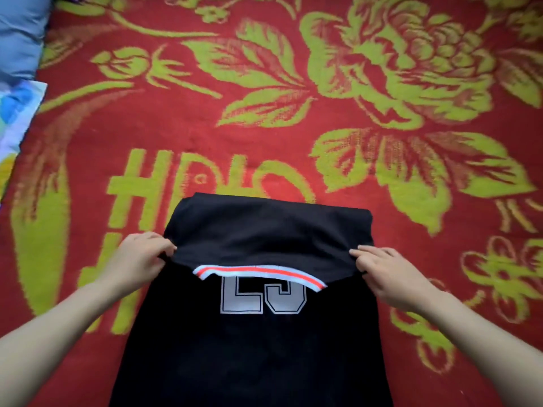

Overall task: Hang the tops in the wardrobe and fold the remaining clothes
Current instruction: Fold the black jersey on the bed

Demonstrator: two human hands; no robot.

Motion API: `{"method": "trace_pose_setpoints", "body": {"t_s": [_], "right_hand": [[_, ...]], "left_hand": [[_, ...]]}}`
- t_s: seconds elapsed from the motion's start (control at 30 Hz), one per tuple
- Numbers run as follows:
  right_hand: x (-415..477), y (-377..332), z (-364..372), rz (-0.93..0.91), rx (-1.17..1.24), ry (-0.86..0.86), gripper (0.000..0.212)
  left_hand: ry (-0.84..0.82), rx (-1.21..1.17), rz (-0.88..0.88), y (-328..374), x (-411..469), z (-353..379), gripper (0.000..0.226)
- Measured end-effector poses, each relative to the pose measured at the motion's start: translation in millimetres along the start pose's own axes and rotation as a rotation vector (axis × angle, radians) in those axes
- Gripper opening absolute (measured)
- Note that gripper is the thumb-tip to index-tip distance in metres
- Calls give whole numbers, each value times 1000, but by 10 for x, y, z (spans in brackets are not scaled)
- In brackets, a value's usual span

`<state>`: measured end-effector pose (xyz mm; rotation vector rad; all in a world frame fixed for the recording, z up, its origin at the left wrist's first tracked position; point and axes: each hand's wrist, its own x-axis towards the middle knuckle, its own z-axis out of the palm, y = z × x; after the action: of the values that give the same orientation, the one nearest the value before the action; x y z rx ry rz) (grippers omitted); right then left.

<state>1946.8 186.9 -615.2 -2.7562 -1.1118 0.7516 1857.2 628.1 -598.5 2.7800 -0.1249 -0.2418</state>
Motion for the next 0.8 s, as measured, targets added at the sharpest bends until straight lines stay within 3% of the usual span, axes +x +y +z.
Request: {"method": "trace_pose_setpoints", "body": {"t_s": [0.1,0.2,0.3,0.37,0.43,0.5,0.53,0.6,0.63,0.8], "right_hand": [[10,-68,258,21,-53,-71,28],[33,-85,324,32,-178,-129,32],[19,-76,298,50,-224,-207,32],[44,-150,196,47,-209,-149,40],[117,-236,44,32,-199,59,44],[240,-276,-18,74,-231,286,33],[320,-297,-32,117,-224,321,35],[501,-341,1,214,-172,219,57],[584,-348,72,261,-164,156,65],[678,-170,393,468,-110,-100,73]], "left_hand": [[-86,340,119,65,-118,186,23],[-158,416,106,89,-147,294,33],[-368,540,97,167,-134,342,20],[-466,555,0,190,-70,344,30],[-337,445,4,224,13,296,32],[-140,414,56,270,153,267,45],[-90,415,37,310,246,264,50],[-55,400,-11,352,428,359,51],[-125,392,-89,334,502,439,56],[-398,341,-408,37,597,767,76]]}}
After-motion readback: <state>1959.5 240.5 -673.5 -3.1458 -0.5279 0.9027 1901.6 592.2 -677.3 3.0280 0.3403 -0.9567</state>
